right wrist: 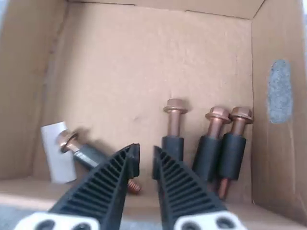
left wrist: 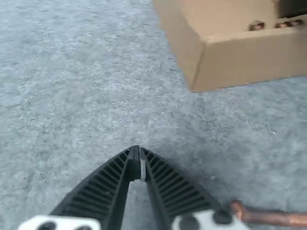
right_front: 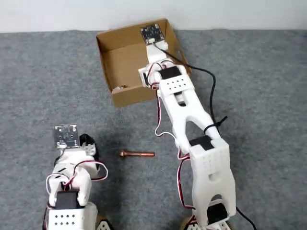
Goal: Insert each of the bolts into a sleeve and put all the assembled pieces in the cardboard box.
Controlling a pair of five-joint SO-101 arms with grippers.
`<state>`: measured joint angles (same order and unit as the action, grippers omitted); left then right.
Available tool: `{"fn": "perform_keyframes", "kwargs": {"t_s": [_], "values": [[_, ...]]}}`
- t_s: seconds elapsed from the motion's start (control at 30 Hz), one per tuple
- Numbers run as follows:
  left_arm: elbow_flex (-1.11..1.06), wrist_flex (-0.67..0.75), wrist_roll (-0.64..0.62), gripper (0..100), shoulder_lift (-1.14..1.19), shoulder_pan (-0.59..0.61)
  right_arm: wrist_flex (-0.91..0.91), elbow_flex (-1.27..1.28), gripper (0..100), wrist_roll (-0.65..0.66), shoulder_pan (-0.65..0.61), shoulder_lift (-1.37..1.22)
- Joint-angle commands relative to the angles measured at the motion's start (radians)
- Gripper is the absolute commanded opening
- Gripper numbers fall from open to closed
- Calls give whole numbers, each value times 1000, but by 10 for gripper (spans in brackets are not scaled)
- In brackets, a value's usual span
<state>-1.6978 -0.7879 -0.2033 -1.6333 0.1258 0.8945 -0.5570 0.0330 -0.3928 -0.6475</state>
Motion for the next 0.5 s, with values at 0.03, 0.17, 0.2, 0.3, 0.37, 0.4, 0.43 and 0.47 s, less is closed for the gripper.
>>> {"fn": "perform_keyframes", "kwargs": {"t_s": [0.03, 0.17, 0.2, 0.3, 0.37, 0.4, 0.43, 0.47], "values": [[7, 12, 3, 6, -9, 12, 136, -54, 11, 11, -5, 151], [7, 12, 3, 6, -8, 12, 245, -54, 11, 21, -4, 209], [7, 12, 3, 6, -8, 12, 274, -54, 10, 49, -4, 219], [7, 12, 5, 6, -6, 12, 378, -54, 10, 192, -4, 240], [7, 12, 5, 6, -6, 11, 460, -54, 10, 284, 2, 252], [7, 12, 5, 6, -6, 11, 498, -54, 10, 321, 10, 259], [7, 12, 5, 6, -6, 11, 536, -54, 10, 351, 18, 262], [7, 12, 5, 6, -6, 11, 573, -54, 10, 379, 27, 262]]}}
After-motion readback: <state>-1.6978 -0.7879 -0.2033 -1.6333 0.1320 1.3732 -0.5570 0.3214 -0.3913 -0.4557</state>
